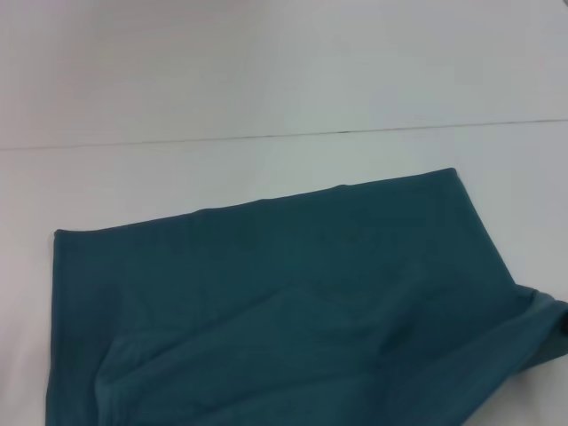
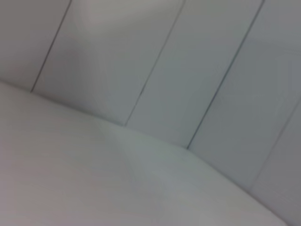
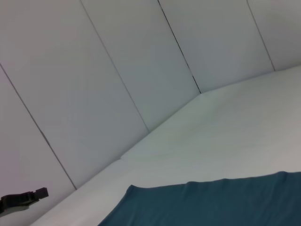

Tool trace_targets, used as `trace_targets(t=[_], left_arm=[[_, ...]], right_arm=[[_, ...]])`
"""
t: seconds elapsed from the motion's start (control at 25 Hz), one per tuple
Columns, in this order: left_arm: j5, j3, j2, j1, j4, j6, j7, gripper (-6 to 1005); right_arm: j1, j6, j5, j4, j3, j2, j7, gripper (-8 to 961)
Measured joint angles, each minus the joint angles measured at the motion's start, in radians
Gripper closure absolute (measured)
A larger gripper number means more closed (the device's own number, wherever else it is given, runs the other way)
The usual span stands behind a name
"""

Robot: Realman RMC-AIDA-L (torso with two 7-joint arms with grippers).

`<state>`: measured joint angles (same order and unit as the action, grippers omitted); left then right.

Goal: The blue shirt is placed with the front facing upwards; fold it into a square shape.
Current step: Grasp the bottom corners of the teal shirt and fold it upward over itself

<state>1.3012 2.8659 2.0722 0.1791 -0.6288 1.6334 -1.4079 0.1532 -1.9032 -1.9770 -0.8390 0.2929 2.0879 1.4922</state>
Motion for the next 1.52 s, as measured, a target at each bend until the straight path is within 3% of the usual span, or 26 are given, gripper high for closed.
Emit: trace_targets(t=[0.24,0.72,0.92,1.12,1.24,1.52], left_arm=[[-0.017,-0.007,0.011,0.038,-0.001,-0.05,-0.053,952],[-0.065,-0.044,0.005,0.062,-0.03,-0.12,-0.243,834],[-0.139,-0.049,0.008,0.076,-0.133,-0.131,-0.373,809],[-0.207,-0.095,0.006,0.083,-0.263,-0.111,-0.567,602],[-0.245,-0.131,-0.005,0.087,-0.323,-0.062,-0.676,371],[-0.389,-0.138,-0.035,0.128,-0.386,0.112,-0.821,230]], right_arm=[[0.035,0.041,-0.037,0.027,0.002,-0.001,-0.002,914],[0.08,0.112,-0.048,0.056,0.003,-0.002,-0.037,915],[0.104,0.161,-0.066,0.077,0.006,-0.004,-0.062,915],[0.126,0.201,-0.074,0.106,0.006,-0.004,-0.091,915],[0.134,0.23,-0.075,0.12,0.006,-0.004,-0.11,915],[0.152,0.277,-0.076,0.151,0.006,-0.006,-0.139,915]])
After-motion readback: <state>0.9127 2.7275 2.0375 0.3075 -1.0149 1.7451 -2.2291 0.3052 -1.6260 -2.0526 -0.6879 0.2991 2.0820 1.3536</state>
